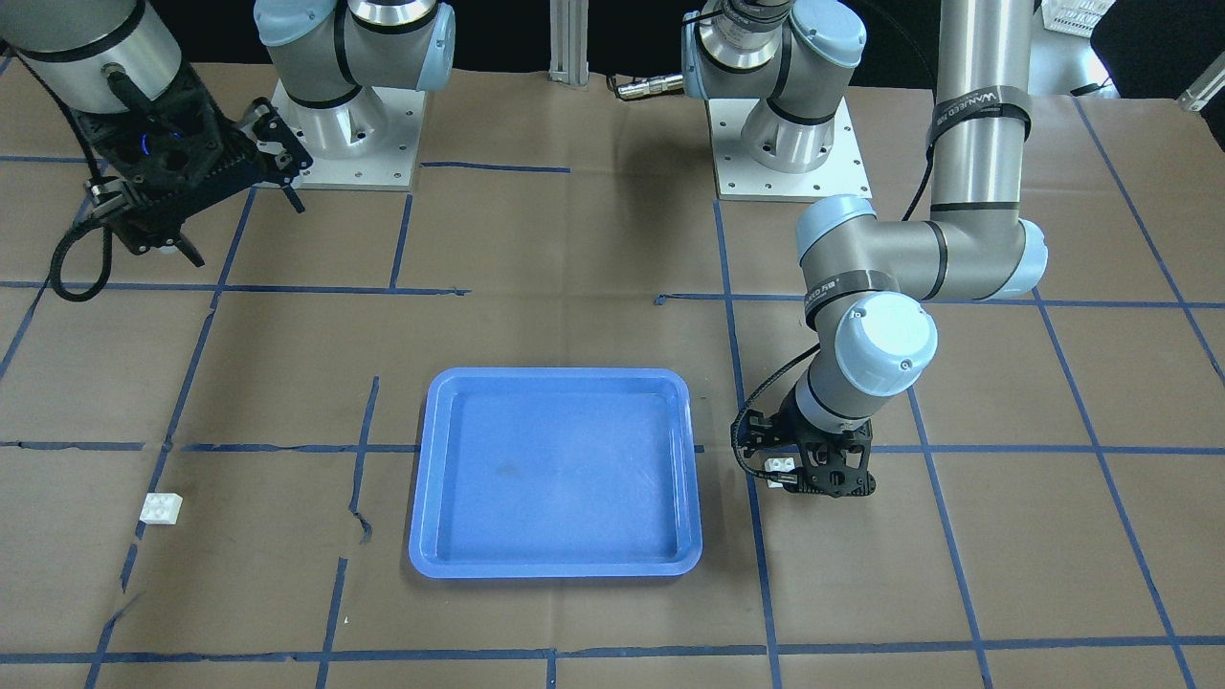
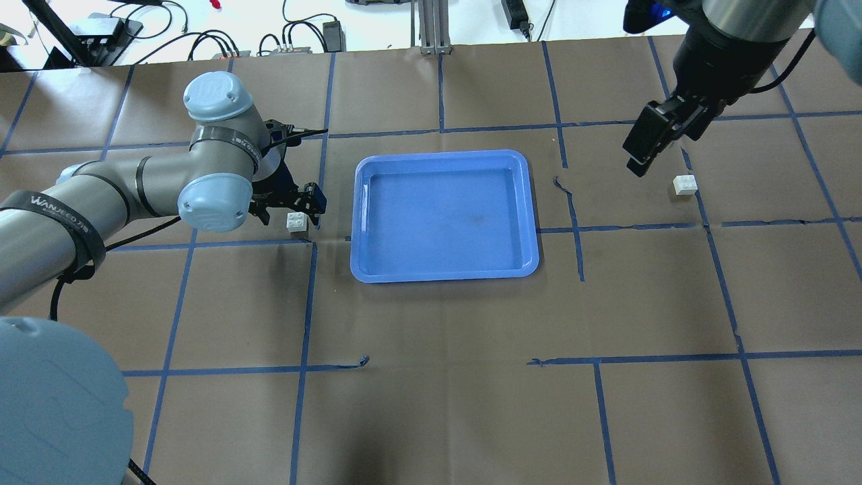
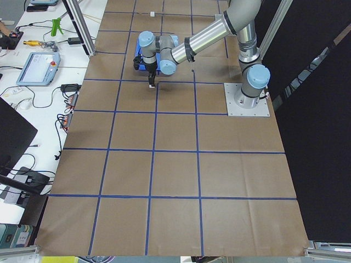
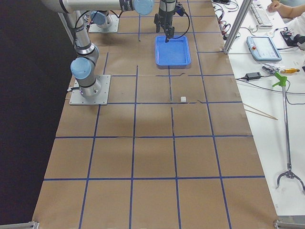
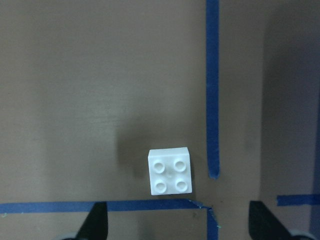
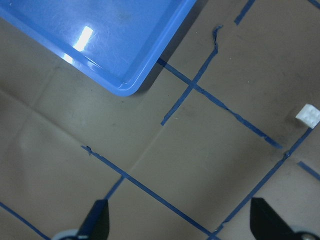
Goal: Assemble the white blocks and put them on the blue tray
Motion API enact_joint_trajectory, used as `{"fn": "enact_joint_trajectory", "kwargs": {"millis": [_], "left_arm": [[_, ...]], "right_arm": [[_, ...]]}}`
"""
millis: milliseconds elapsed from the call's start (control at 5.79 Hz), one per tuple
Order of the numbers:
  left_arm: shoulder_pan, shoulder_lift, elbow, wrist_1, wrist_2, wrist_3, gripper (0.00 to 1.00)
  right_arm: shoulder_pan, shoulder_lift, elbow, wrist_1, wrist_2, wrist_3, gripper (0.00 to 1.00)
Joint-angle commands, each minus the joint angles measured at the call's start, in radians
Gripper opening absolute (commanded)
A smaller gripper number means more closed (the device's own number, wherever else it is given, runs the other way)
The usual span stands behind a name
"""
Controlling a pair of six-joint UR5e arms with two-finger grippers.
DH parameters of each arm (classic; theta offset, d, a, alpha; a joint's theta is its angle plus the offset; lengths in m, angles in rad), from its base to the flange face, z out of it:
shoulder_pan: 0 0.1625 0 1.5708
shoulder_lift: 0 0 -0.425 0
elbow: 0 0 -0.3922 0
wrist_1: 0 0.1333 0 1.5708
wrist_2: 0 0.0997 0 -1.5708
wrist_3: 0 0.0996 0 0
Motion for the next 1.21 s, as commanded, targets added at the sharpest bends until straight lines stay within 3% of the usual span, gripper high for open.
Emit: {"fn": "enact_joint_trajectory", "kwargs": {"millis": [0,173,346,519,691,1037], "left_arm": [[0.0,-0.032,-0.005,0.072,-0.001,0.01,0.98],[0.0,-0.041,-0.003,0.096,-0.002,0.009,0.82],[0.0,-0.041,-0.005,0.099,-0.001,0.013,0.38],[0.0,-0.041,-0.003,0.097,0.001,0.021,0.31],[0.0,-0.032,0.015,0.099,0.001,0.062,0.13],[-0.062,0.009,0.038,0.091,-0.001,0.204,0.05]], "right_arm": [[-0.117,0.032,0.0,-0.003,0.0,-0.466,1.0],[-0.166,0.058,-0.009,-0.015,0.0,-0.689,1.0],[-0.245,0.102,-0.012,-0.096,0.01,-0.957,1.0],[-0.317,0.141,-0.014,-0.123,0.024,-1.1,1.0],[-0.355,0.176,-0.015,-0.167,0.128,-1.179,1.0],[-0.385,0.299,-0.015,-0.248,0.193,-1.234,1.0]]}}
